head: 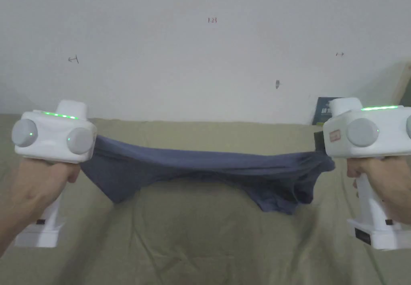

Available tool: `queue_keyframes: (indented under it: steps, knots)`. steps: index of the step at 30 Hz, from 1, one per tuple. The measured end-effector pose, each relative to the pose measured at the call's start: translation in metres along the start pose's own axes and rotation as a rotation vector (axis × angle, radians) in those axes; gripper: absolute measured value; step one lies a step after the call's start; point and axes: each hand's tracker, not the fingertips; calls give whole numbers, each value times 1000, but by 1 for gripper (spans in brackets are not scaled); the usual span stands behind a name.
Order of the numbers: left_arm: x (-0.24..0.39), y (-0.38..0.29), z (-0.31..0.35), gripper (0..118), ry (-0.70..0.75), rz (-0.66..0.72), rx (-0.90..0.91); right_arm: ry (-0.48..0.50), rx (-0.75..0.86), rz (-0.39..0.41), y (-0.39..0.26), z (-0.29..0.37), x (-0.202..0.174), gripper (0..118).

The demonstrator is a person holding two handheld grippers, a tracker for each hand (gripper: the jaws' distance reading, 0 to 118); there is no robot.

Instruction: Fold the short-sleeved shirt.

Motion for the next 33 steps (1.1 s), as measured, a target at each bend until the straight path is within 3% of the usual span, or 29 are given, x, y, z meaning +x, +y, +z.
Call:
queue_keyframes:
  steps: [3,12,22,33]
  knots:
    - [-4,-66,12,0,-27,-13,-79,48,-39,-101,-67,9,4,2]
    - [-22,-206,57,0,-101,-3,-198,96,-183,-162,-221,58,13,2]
    - [-55,-282,141,0,-148,18,-262,142,-239,-221,-305,117,32,2]
    - [-63,-337,194,0,-191,61,-317,189,-306,-209,-366,148,37,2]
